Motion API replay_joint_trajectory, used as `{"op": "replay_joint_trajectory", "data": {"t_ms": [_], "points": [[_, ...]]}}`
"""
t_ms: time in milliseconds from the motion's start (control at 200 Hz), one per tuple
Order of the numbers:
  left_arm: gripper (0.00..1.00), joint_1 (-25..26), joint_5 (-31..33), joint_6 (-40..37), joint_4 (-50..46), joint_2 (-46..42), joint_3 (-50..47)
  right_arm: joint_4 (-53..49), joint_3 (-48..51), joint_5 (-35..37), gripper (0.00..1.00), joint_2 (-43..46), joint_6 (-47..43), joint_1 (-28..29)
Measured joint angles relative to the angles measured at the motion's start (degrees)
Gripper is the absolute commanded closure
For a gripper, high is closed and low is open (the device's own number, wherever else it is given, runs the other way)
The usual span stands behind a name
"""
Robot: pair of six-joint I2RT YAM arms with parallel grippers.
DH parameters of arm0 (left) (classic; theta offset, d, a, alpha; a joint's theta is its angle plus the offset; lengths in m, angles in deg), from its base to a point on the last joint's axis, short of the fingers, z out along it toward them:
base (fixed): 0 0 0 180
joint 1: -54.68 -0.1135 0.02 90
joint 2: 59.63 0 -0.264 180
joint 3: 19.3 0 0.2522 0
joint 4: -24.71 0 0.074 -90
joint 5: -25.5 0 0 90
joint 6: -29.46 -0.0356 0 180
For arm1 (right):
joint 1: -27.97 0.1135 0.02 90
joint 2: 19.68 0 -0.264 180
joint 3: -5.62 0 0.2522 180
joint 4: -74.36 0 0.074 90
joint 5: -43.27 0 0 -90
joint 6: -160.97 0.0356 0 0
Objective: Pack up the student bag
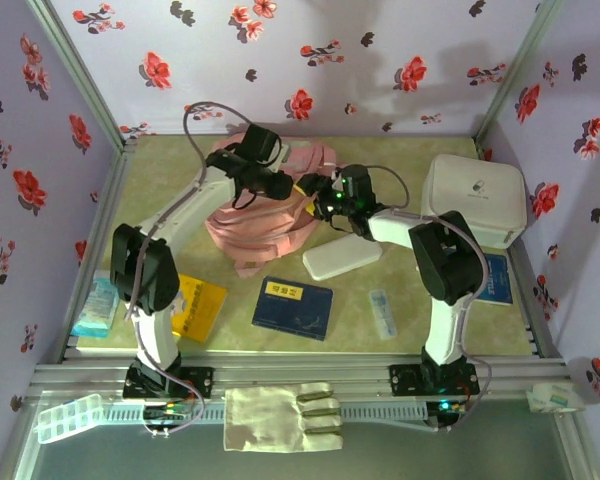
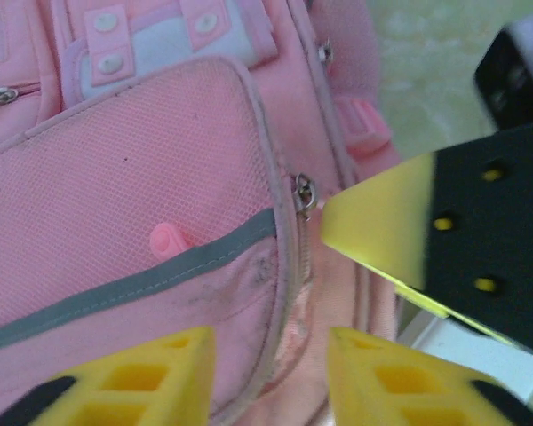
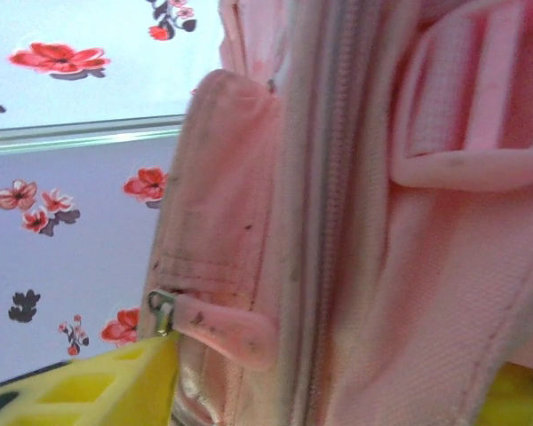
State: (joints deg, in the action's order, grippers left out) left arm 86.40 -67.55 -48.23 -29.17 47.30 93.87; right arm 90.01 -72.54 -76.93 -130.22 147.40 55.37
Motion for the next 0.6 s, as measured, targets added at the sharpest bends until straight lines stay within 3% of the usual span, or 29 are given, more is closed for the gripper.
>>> {"op": "replay_joint_trajectory", "data": {"t_ms": [235,395,600], "points": [[0.48,-1.44,1.81,7.02,5.84,-13.66,-13.86,-1.05,-0.37,0.02,0.8,0.0,0.15,0.17],[0.48,0.55,2.4,13.46,9.51,-20.61,-26.21,-2.05,-1.68,0.44,0.85,-0.04,0.11,0.59],[0.54,6.34,2.54,20.57,12.98,-21.57,-34.42,-2.73,-2.21,1.29,0.85,-0.04,0.09,1.29]]}}
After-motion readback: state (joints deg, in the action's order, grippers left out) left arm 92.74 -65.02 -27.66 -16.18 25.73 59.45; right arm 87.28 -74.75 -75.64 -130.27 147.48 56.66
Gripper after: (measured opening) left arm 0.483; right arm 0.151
